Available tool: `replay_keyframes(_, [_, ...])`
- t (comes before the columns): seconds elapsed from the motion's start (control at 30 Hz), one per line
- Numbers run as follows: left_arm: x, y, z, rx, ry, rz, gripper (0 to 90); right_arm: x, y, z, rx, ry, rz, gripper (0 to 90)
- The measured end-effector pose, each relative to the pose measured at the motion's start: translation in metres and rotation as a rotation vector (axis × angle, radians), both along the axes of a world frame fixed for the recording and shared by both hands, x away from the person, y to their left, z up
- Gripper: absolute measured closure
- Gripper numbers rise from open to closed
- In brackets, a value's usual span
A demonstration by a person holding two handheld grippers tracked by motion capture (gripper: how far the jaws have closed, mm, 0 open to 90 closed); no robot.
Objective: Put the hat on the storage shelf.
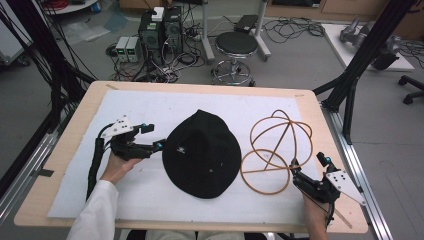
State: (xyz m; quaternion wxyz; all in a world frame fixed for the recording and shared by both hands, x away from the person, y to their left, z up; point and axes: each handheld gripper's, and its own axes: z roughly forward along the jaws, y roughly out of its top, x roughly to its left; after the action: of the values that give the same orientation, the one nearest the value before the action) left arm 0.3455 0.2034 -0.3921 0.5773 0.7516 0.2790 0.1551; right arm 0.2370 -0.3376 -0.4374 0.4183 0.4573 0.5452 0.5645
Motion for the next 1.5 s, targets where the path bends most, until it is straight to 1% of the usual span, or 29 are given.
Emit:
replay_keyframes(0.03, [0.0,0.0,0.0,0.0,0.0,0.0,23.3,0.0,0.0,0.0,0.0,-0.001,0.0,10.8])
replay_keyframes(0.07, [0.001,-0.009,0.003,0.021,0.006,-0.032,23.3,0.0,0.0,0.0,0.001,-0.002,0.002,10.8])
replay_keyframes(0.1, [0.001,-0.009,0.003,0.021,0.006,-0.032,23.3,0.0,0.0,0.0,0.001,-0.002,0.002,10.8])
replay_keyframes(0.13, [0.002,-0.016,0.004,0.023,0.006,-0.055,23.3,0.0,0.0,0.0,0.0,-0.001,0.001,10.8])
replay_keyframes(0.2, [0.004,-0.024,0.005,0.041,0.015,-0.075,23.2,0.0,0.0,0.0,0.002,-0.003,0.003,10.8])
replay_keyframes(0.23, [0.004,-0.024,0.005,0.041,0.015,-0.075,23.2,0.0,0.0,0.0,0.002,-0.003,0.003,10.8])
replay_keyframes(0.27, [0.005,-0.031,0.006,0.061,0.017,-0.093,23.2,0.0,0.0,0.0,0.002,-0.003,0.004,10.8])
replay_keyframes(0.3, [0.005,-0.031,0.006,0.061,0.017,-0.093,23.1,0.0,0.0,0.0,0.003,0.002,0.006,10.8])
replay_keyframes(0.43, [0.007,-0.045,0.009,0.073,0.022,-0.126,23.1,-0.001,0.001,0.0,0.005,-0.002,0.007,10.8])
replay_keyframes(0.53, [0.01,-0.053,0.007,0.097,0.034,-0.143,23.2,-0.001,0.0,0.0,0.003,-0.003,0.008,10.8])
replay_keyframes(0.57, [0.01,-0.053,0.007,0.097,0.034,-0.143,23.1,-0.001,0.001,0.0,0.007,-0.003,0.009,10.8])
replay_keyframes(0.63, [0.012,-0.061,0.004,0.111,0.047,-0.16,23.2,-0.001,0.0,0.0,0.005,-0.002,0.01,10.8])
replay_keyframes(0.7, [0.013,-0.064,0.003,0.12,0.046,-0.163,23.3,-0.001,0.0,0.0,0.004,-0.002,0.011,10.8])
replay_keyframes(0.73, [0.014,-0.069,0.0,0.136,0.049,-0.165,23.5,-0.001,0.0,0.0,0.004,-0.001,0.012,10.8])
replay_keyframes(0.77, [0.014,-0.069,0.0,0.136,0.049,-0.165,24.5,-0.001,0.0,0.0,0.005,-0.001,0.011,10.8])
replay_keyframes(0.83, [0.016,-0.075,-0.004,0.158,0.064,-0.178,27.3,-0.001,0.0,0.0,0.005,-0.003,0.012,10.8])
replay_keyframes(0.9, [0.018,-0.076,-0.006,0.157,0.081,-0.183,29.3,-0.001,0.0,0.0,0.009,-0.004,0.015,10.8])
replay_keyframes(0.97, [0.02,-0.075,-0.006,0.149,0.104,-0.182,33.4,-0.002,0.0,0.0,0.013,0.002,0.015,10.8])
replay_keyframes(1.03, [0.02,-0.075,-0.006,0.144,0.104,-0.174,40.2,-0.002,0.0,0.0,0.016,0.001,0.015,10.8])
replay_keyframes(1.07, [0.021,-0.074,-0.006,0.149,0.102,-0.163,45.1,-0.002,0.0,0.0,0.014,0.0,0.015,10.8])
replay_keyframes(1.1, [0.021,-0.074,-0.006,0.149,0.102,-0.163,47.6,-0.002,0.0,0.0,0.014,0.0,0.015,10.8])
replay_keyframes(1.17, [0.022,-0.072,-0.006,0.137,0.104,-0.169,56.1,-0.002,0.0,0.0,0.013,0.0,0.015,10.8])
replay_keyframes(1.2, [0.022,-0.071,-0.006,0.142,0.102,-0.178,62.5,-0.002,0.0,0.0,0.013,0.0,0.015,10.8])
replay_keyframes(1.27, [0.021,-0.071,-0.005,0.143,0.101,-0.176,71.9,-0.002,0.0,0.0,0.014,0.003,0.014,10.8])
replay_keyframes(1.3, [0.021,-0.071,-0.005,0.143,0.101,-0.176,73.5,-0.002,0.0,0.0,0.013,0.002,0.014,10.8])
replay_keyframes(1.33, [0.02,-0.073,-0.005,0.152,0.096,-0.169,75.8,-0.002,0.0,0.0,0.015,0.0,0.015,10.8])
replay_keyframes(1.37, [0.02,-0.074,-0.005,0.164,0.091,-0.164,75.8,-0.002,0.0,0.0,0.015,0.0,0.015,10.8])
replay_keyframes(1.4, [0.018,-0.077,-0.006,0.191,0.083,-0.151,81.9,-0.002,0.0,0.0,0.013,0.0,0.013,10.8])
replay_keyframes(1.5, [0.016,-0.08,-0.008,0.202,0.086,-0.133,86.0,-0.003,0.0,0.001,0.014,0.002,0.014,10.8])
